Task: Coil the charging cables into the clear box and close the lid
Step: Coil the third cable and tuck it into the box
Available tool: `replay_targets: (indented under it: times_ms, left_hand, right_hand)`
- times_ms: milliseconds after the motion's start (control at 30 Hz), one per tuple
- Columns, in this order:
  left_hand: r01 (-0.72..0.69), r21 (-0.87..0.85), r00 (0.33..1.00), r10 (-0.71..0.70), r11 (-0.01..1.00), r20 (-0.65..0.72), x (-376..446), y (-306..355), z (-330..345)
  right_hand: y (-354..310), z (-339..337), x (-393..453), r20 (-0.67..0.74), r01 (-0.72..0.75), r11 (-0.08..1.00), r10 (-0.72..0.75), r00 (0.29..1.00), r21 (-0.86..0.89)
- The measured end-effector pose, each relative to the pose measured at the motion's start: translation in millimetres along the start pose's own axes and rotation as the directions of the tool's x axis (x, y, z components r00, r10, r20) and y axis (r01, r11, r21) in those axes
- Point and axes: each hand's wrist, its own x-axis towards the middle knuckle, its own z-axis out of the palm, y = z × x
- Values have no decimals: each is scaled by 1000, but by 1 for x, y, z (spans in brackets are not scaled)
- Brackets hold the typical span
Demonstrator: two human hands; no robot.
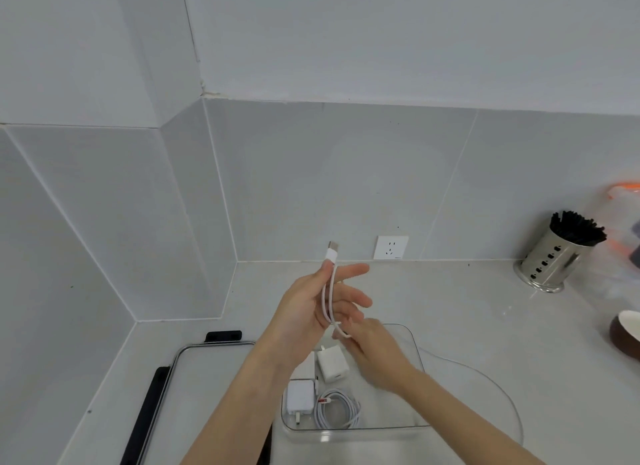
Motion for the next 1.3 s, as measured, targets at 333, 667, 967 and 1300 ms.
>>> replay_targets:
  times_ms: [333, 667, 967, 1300]
  left_hand:
    - [279, 389, 959, -235, 878, -160, -1, -36, -8]
    - [126, -21, 934, -126, 992, -334, 32, -34, -16]
    - [52, -103, 981, -70, 993, -179, 6, 19, -17]
    - [257, 373, 965, -219, 892, -141, -1, -15, -1]
  right_hand:
    - [-2, -96, 55, -18, -278, 960, 278, 960, 16]
    - [-79, -68, 2, 47, -53, 985, 46, 998, 165]
    - [-20, -23, -12, 342, -140, 989, 148, 928, -49]
    - [-21, -106, 46, 185, -309, 926, 272, 944, 215]
